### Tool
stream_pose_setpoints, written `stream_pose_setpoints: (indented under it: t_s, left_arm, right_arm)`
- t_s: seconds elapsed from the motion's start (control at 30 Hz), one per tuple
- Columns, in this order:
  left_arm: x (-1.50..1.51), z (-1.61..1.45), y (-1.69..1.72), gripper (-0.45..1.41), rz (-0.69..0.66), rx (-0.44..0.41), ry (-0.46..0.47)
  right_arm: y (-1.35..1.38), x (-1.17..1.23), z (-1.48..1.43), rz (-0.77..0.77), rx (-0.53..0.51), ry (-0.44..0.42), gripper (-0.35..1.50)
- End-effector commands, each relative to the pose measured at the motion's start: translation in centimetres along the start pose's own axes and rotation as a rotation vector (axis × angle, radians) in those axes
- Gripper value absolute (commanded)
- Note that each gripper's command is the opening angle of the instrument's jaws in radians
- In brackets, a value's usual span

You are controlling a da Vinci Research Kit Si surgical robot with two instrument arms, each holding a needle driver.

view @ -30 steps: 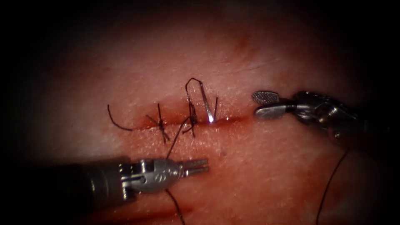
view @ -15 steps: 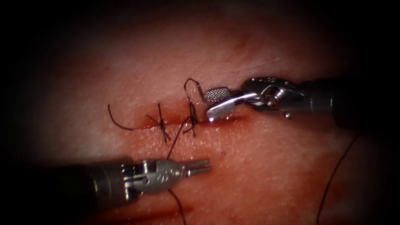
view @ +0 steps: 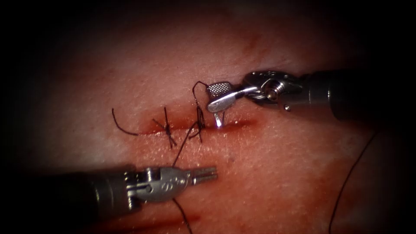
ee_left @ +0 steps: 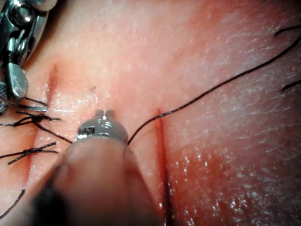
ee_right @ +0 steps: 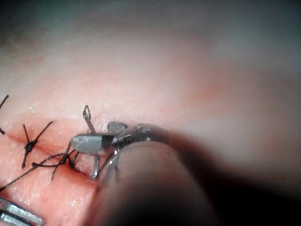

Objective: Wound Closure
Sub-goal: Push needle through skin above incision with right hand

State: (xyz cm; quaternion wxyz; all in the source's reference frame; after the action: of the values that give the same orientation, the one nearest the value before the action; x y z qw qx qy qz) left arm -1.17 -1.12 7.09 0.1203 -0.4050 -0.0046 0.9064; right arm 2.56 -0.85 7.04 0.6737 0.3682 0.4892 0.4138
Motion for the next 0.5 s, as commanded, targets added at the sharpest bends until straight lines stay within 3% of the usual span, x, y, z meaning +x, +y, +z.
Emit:
stream_pose_setpoints:
  t_s: [0.03,0.17,0.2,0.23,0.3,0.5]
  left_arm:
    - [0.00,0.07,0.01,-0.16,0.000,-0.001,0.000]
    - [-0.01,0.07,0.02,-0.16,0.001,0.002,0.003]
    - [-0.01,0.08,0.03,-0.16,0.002,0.003,0.003]
    - [-0.01,0.08,0.03,-0.16,0.002,0.003,0.003]
    - [-0.01,0.08,0.03,-0.16,0.002,0.003,0.003]
    - [-0.01,0.07,0.03,-0.16,0.002,0.002,0.003]
  right_arm:
    - [0.02,0.00,0.10,-0.004,0.008,-0.001,1.11]
    - [0.02,-0.06,0.17,0.000,0.026,-0.003,1.14]
    - [0.03,-0.07,0.20,0.033,0.028,-0.005,1.11]
    - [0.03,-0.08,0.21,0.073,0.028,-0.009,0.96]
    - [0.05,-0.11,0.25,0.199,0.005,-0.058,-0.33]
    - [0.14,-0.18,0.28,0.316,-0.024,-0.119,-0.35]
